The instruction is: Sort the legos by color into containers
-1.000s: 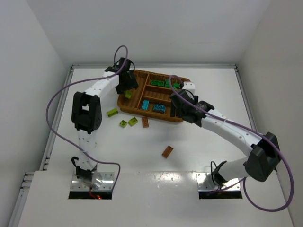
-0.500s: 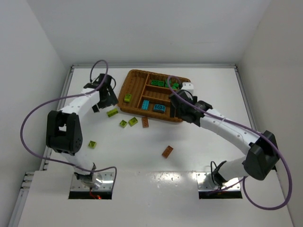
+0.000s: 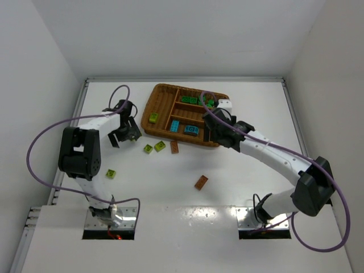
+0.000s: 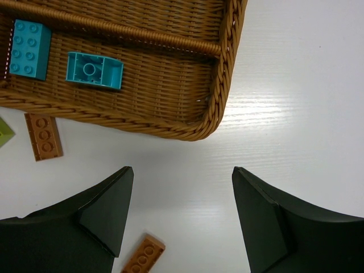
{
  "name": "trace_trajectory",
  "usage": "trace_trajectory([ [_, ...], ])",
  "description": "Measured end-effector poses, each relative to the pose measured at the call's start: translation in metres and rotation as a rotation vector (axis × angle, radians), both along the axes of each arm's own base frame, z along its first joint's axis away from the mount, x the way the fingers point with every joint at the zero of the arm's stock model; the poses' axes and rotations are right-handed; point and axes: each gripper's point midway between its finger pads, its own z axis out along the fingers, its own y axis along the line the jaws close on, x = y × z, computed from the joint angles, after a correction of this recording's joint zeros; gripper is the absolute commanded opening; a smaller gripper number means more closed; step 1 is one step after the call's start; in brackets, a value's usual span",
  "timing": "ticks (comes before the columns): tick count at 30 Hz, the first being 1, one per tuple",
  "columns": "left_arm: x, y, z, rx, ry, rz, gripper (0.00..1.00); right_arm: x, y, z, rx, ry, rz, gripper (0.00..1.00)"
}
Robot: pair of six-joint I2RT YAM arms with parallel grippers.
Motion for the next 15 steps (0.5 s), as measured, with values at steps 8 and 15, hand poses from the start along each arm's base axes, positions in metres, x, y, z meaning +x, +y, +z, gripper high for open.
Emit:
trace_trajectory([
  [8,0.024,-0.005,-0.012,-0.025,0.0,0.005,0.93,-0.002,0.008,-0.002,0.013,0.008,0.022,0.71],
  [15,0.045,0.001,-0.015,-0.071,-0.026,0.033,0.96,-0.003,0.01,-0.006,0.015,0.02,0.03,0.71],
])
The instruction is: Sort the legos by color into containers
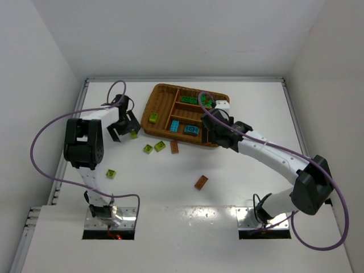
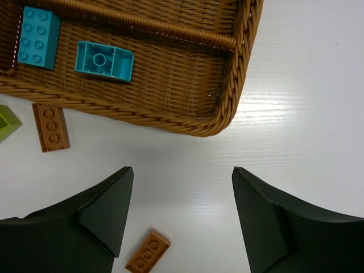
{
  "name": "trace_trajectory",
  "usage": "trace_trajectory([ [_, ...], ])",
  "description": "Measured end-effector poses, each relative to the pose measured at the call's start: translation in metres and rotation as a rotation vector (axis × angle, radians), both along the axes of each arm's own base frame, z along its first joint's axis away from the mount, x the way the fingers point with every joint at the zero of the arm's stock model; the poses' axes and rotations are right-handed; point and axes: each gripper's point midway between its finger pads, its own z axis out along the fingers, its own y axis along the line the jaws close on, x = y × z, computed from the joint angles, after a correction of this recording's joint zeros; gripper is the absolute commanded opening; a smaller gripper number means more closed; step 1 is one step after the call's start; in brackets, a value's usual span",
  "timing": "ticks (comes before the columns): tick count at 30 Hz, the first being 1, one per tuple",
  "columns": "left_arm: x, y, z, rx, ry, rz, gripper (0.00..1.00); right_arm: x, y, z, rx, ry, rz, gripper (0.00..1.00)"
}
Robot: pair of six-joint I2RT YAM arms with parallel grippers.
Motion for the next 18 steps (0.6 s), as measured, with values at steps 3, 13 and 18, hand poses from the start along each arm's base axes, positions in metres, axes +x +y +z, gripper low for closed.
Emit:
trace_trajectory([
  [3,0.006,0.01,0.001,-0.02,-0.021,0.03,0.89,0.0,0.0,0.0,0.001,0.002,0.002,0.71],
  [13,0.011,0.011,0.002,-0.066,-0.04,0.033,0.39,0.0,0.001,0.0,0.003,0.003,0.003,0.71],
  [18,0.011,0.004,0.006,-0.091,-0.047,0.006,0.19,0.0,0.001,0.0,0.002,0.002,0.003,0.71],
])
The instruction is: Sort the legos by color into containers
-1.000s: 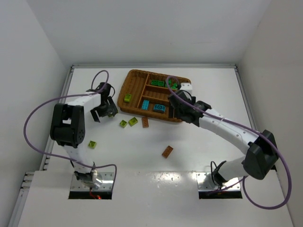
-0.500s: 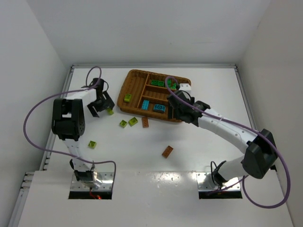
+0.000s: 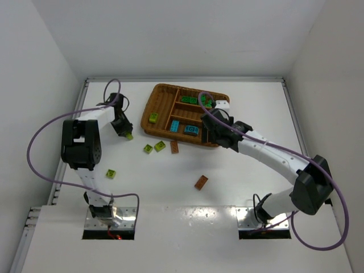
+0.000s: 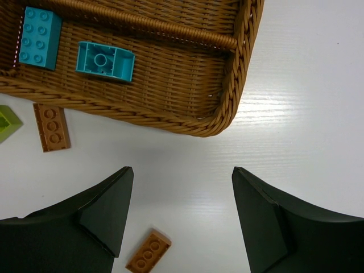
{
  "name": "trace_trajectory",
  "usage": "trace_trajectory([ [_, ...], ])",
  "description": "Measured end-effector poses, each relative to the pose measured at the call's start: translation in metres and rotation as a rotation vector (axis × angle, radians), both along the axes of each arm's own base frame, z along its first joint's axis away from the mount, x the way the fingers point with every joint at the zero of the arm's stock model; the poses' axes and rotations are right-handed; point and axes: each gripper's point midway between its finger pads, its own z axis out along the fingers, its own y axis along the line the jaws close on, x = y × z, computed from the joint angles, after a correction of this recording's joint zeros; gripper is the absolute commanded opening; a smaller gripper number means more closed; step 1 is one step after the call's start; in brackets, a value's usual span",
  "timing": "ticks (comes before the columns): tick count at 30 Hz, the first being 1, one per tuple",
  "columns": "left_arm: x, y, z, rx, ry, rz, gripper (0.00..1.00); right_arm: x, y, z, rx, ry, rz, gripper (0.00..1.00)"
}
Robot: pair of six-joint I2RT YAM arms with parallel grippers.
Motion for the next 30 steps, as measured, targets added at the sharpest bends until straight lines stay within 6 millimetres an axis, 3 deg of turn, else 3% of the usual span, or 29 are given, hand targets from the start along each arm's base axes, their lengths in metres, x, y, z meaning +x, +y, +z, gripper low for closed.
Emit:
trace_trajectory([
  [2,0.002,-0.004,0.01,-0.009,-0.024,-0.016,0.19,0.001,0.0,0.001,0.0,-0.003,-0.001,0.71],
  [5,0.011,-0.021,0.041,-0.01,-0.096,-0.07,0.19,0.001,0.0,0.002,-0.002,-0.007,-0.004,0.71],
  [11,0.065,-0.106,0.12,-0.043,-0.329,-0.249,0.22,0.001,-0.001,0.002,0.0,-0.007,-0.012,0.71],
  [14,0.096,-0.139,0.131,-0.058,-0.381,-0.298,0.58,0.0,-0.002,0.001,-0.002,-0.004,-0.018,0.71],
  [17,0.126,-0.148,0.114,-0.054,-0.368,-0.298,0.84,-0.002,-0.005,0.002,-0.009,0.002,-0.024,0.71],
  [20,0.132,-0.144,0.089,-0.036,-0.305,-0.29,0.88,-0.004,-0.007,0.004,-0.011,-0.001,-0.027,0.71],
  [23,0.116,-0.128,0.086,0.019,-0.249,-0.277,0.85,-0.005,-0.009,0.006,-0.01,-0.004,-0.029,0.71],
  [27,0.064,-0.084,0.112,0.109,-0.22,-0.213,0.86,-0.004,-0.008,0.009,-0.002,-0.011,-0.03,0.71],
  [30,0.004,-0.02,0.128,0.159,-0.193,-0.08,0.92,-0.002,-0.005,0.01,0.013,-0.02,-0.026,0.71],
])
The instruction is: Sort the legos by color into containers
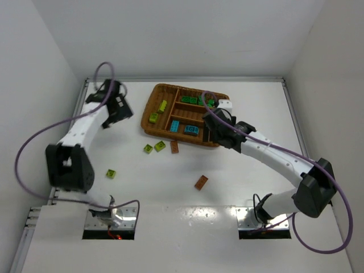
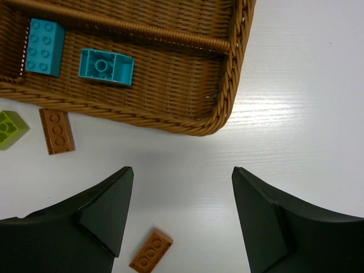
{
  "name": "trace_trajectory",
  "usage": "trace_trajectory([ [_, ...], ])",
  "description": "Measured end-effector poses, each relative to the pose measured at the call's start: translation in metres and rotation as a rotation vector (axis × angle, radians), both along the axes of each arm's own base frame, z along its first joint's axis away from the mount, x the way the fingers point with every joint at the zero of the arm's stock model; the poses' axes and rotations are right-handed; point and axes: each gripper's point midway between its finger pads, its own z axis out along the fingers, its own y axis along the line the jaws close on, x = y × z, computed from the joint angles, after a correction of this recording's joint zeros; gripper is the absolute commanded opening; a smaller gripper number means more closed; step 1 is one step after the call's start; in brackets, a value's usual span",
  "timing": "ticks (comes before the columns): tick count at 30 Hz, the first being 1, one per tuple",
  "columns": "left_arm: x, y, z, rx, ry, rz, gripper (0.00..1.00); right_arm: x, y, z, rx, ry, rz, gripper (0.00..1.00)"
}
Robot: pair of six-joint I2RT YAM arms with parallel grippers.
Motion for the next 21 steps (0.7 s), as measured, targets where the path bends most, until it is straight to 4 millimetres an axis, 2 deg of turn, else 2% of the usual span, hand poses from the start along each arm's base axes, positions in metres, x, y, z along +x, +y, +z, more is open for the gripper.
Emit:
trace_trajectory([
  [2,-0.039,0.042,-0.001,0.022,0.021,0.129,0.94,0.001,0.002,0.0,0.013,-0.005,0.005,0.71],
  [3,-0.058,0.062,-0.006,0.031,0.038,0.2,1.0,0.001,0.004,-0.001,0.021,-0.007,0.009,0.71],
  [4,-0.079,0.076,-0.015,0.042,0.075,0.258,1.0,0.0,0.005,-0.004,0.025,-0.003,0.014,0.71],
  [6,-0.111,0.086,-0.037,0.043,0.136,0.325,1.0,-0.003,0.005,-0.011,0.031,0.006,0.021,0.71],
  [8,-0.146,0.088,-0.063,0.029,0.238,0.371,1.0,-0.009,0.004,-0.02,0.033,0.026,0.032,0.71],
  [10,-0.167,0.089,-0.081,0.0,0.311,0.411,1.0,-0.013,0.003,-0.025,0.034,0.038,0.038,0.71],
  [13,-0.19,0.091,-0.099,-0.047,0.375,0.478,1.0,-0.016,0.004,-0.029,0.044,0.045,0.049,0.71],
  [16,-0.204,0.086,-0.11,-0.087,0.411,0.512,0.94,-0.017,0.004,-0.027,0.057,0.039,0.056,0.72],
  [21,-0.205,0.076,-0.12,-0.146,0.404,0.515,0.85,-0.021,0.003,-0.021,0.08,0.023,0.068,0.72],
])
